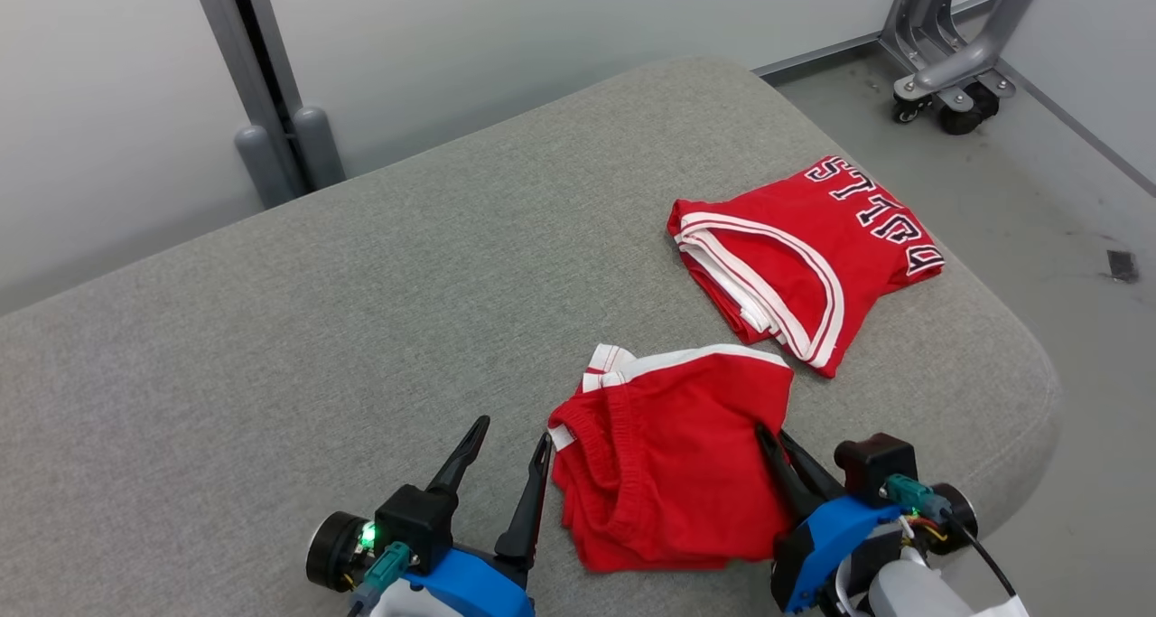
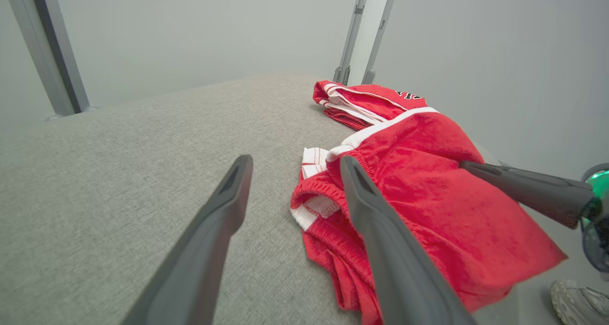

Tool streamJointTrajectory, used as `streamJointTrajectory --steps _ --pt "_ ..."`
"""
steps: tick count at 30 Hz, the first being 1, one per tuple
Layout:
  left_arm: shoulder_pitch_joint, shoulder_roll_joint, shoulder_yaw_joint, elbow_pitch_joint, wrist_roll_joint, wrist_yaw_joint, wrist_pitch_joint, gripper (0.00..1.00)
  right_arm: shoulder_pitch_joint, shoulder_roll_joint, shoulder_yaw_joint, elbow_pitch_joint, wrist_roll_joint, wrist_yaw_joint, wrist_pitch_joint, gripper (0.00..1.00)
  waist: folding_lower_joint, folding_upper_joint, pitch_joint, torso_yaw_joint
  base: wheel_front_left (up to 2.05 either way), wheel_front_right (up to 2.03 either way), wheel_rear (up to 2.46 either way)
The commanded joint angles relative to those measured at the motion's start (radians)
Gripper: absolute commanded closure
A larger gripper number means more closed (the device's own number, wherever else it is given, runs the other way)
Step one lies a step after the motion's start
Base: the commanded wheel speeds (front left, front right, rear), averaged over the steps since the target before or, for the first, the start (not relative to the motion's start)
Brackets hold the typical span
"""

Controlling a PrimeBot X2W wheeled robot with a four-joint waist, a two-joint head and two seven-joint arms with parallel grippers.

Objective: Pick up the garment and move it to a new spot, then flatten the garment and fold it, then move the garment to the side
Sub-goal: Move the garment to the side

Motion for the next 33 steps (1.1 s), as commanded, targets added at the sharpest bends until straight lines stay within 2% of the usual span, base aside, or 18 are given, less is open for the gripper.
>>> streamJointTrajectory --steps 1,5,9,14,20,26,32,33 --pt "0.007 0.001 0.004 0.003 0.0 -0.002 -0.004 0.0 -0.028 -0.002 0.003 0.004 -0.021 0.0 0.0 1.0 0.0 0.0 0.004 0.008 0.0 0.0 0.0" --pt "0.004 0.001 0.01 0.015 0.019 -0.004 -0.004 0.0 -0.1 -0.038 0.006 0.023 -0.067 0.0 0.0 1.0 0.0 0.0 0.025 0.04 0.0 0.0 0.0" --pt "-0.007 0.001 0.018 0.026 0.035 -0.008 -0.004 0.0 -0.205 -0.102 0.012 0.065 -0.102 0.0 0.0 1.0 0.0 0.0 0.051 0.077 0.0 0.0 0.0" --pt "-0.018 0.001 0.026 0.037 0.052 -0.011 -0.004 0.0 -0.331 -0.183 0.043 0.149 -0.161 0.0 0.0 1.0 0.0 0.0 0.08 0.12 0.0 0.0 0.0" --pt "-0.038 0.001 0.045 0.042 0.081 -0.015 -0.004 0.0 -0.465 -0.265 0.031 0.266 -0.236 0.0 0.001 1.0 0.0 0.0 0.122 0.16 0.0 0.0 0.0" --pt "-0.07 0.007 0.065 0.041 0.109 -0.02 -0.004 0.0 -0.574 -0.345 -0.085 0.366 -0.323 0.0 0.011 1.0 0.0 0.0 0.181 0.195 0.0 0.0 0.0" --pt "-0.088 0.015 0.07 0.041 0.118 -0.019 -0.003 0.0 -0.611 -0.384 -0.209 0.39 -0.424 0.0 0.032 1.0 0.0 0.0 0.217 0.209 0.0 0.0 0.0" --pt "-0.088 0.017 0.072 0.043 0.119 -0.019 -0.003 0.0 -0.612 -0.383 -0.229 0.39 -0.443 0.0 0.039 0.79 0.0 0.0 0.22 0.21 0.0 0.0 0.0"
